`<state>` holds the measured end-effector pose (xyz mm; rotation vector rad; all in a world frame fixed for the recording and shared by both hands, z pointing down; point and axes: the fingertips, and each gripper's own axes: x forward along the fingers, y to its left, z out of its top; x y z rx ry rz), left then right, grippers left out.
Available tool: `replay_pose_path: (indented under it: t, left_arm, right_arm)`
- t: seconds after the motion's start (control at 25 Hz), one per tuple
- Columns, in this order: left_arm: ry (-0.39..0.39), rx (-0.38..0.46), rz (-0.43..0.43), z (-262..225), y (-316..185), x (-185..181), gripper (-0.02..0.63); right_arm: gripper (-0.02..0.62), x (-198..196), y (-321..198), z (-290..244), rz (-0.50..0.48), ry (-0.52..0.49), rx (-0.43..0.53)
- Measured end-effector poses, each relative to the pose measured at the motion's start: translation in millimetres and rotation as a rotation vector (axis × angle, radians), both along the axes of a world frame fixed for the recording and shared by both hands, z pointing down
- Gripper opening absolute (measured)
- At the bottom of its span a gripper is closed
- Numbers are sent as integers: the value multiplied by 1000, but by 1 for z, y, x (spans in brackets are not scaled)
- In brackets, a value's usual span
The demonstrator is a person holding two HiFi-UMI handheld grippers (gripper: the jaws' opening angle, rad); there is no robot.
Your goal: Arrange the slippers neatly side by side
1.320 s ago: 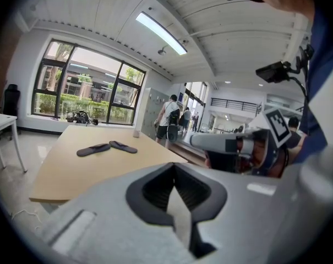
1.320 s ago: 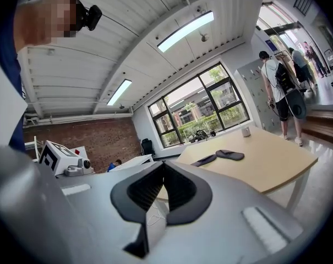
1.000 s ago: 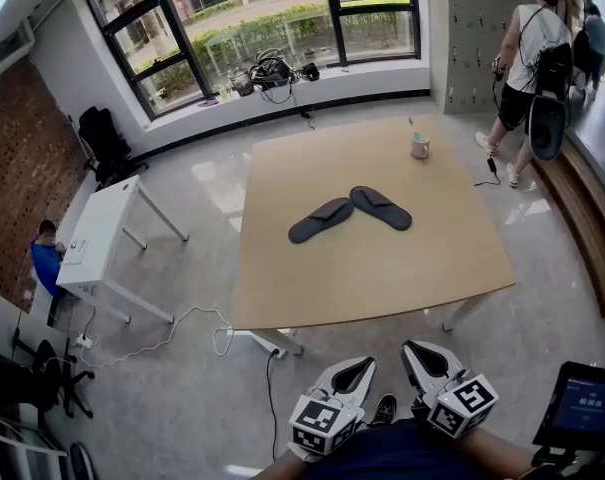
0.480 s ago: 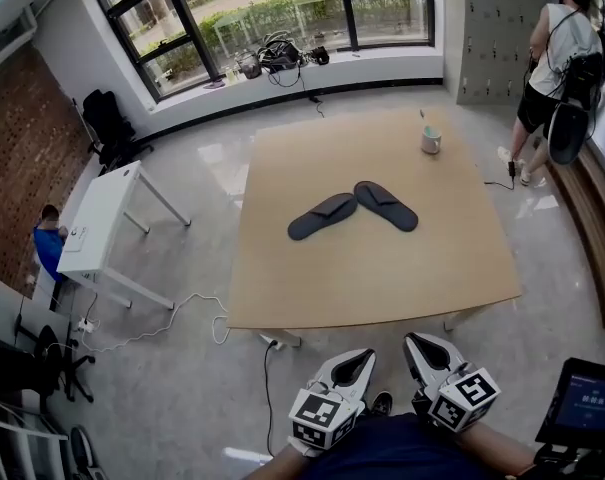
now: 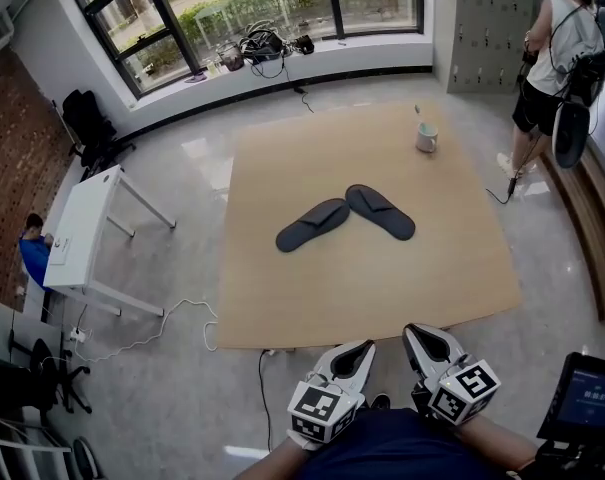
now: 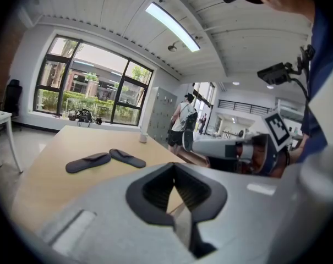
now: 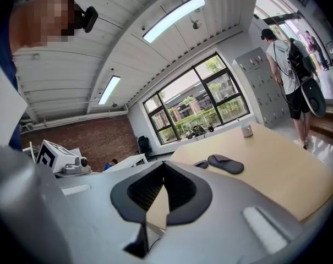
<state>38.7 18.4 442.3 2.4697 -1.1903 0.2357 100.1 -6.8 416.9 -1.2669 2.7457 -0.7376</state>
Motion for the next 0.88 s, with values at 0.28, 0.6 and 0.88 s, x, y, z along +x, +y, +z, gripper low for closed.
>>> replay_pose_path:
  t: [0.28, 0.6, 0.88]
  left_arm:
    - [0, -12, 19, 3, -69, -14, 5]
    - [-17, -1, 61, 9, -122, -54, 5]
    - [-120, 10, 99, 34, -170, -85, 24]
  right_arm:
    - [11, -10, -68, 7, 37, -1, -10]
    - [11, -37, -118, 9, 73, 53, 11]
    - [12, -58, -163, 23, 20, 205, 91]
